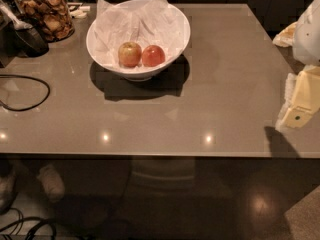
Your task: Pick apple from white bowl
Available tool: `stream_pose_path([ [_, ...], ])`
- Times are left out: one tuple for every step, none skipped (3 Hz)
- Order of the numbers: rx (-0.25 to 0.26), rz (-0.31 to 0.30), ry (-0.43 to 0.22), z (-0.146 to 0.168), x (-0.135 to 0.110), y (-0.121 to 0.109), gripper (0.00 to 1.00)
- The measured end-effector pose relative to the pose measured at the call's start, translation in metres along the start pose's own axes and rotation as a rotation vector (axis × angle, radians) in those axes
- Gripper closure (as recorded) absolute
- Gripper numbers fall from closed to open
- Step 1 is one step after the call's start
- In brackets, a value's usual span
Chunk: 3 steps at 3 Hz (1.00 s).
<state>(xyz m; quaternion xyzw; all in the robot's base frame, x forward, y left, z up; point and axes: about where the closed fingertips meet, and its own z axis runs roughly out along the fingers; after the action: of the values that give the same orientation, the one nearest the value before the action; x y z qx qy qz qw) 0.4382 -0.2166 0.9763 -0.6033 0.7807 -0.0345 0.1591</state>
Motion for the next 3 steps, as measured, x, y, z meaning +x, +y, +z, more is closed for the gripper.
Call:
stream_pose_path([
  [0.000, 0.000, 0.000, 0.000, 0.000, 0.000, 0.00],
  [-0.002, 0.020, -0.029, -0.009, -0.023, -0.020, 0.00],
  [-0.010, 0.015, -0.040, -0.014, -0.069, -0.060, 0.00],
])
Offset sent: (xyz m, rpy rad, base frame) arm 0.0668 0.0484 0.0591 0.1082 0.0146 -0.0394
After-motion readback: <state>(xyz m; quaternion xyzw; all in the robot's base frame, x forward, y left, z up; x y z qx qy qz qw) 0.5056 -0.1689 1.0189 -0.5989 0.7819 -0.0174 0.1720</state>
